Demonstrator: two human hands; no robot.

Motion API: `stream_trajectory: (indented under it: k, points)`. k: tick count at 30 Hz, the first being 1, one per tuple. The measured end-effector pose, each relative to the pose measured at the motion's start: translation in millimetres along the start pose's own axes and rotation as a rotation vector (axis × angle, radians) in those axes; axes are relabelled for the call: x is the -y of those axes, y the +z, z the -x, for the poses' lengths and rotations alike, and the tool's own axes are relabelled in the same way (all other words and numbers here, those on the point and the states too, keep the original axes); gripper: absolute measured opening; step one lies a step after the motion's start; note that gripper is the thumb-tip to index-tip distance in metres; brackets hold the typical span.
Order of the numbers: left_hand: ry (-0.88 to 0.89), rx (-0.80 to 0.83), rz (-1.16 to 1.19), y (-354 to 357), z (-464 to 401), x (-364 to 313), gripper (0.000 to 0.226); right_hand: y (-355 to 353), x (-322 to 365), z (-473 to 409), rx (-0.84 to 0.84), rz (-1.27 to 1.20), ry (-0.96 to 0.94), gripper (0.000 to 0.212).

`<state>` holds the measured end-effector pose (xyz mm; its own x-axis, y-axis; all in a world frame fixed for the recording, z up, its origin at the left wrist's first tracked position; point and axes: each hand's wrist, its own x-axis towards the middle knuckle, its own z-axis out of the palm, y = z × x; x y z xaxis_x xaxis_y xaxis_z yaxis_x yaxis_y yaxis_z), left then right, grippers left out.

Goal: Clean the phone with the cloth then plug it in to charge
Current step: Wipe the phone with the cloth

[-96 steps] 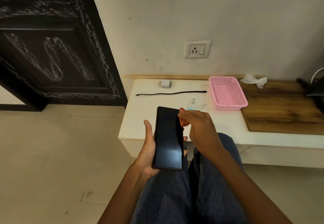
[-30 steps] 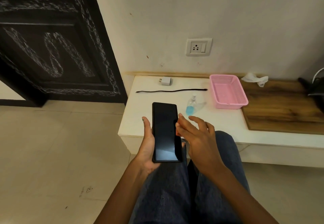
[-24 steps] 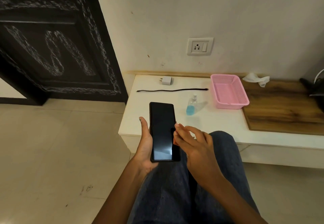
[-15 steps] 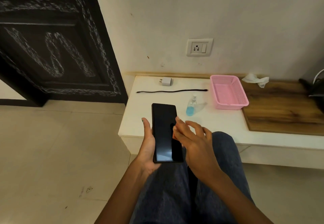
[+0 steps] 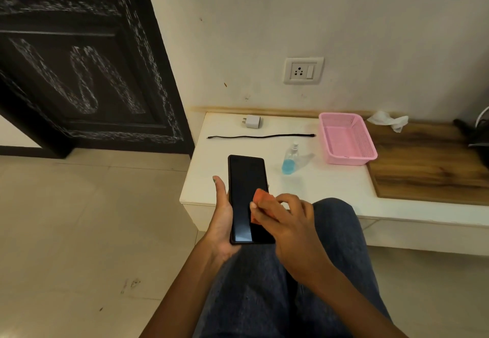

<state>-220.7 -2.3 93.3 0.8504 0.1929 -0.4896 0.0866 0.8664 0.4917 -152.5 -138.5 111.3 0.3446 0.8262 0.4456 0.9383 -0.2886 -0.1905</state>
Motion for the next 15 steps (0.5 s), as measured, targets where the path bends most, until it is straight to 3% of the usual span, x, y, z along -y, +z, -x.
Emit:
stream_trajectory:
  k: [5,11,15]
  points:
    - [-0.043,0.009,0.017,5,0,4,0.094,-8,-16,-15,0.001,-0.002,0.141,0.054]
    - [-0.048,0.000,-0.012,2,-1,4,0.100,-6,-7,-1,0.001,-0.005,-0.041,0.046]
    - [-0.065,0.006,0.005,5,0,8,0.096,-7,-21,-10,-0.018,-0.045,0.045,0.044]
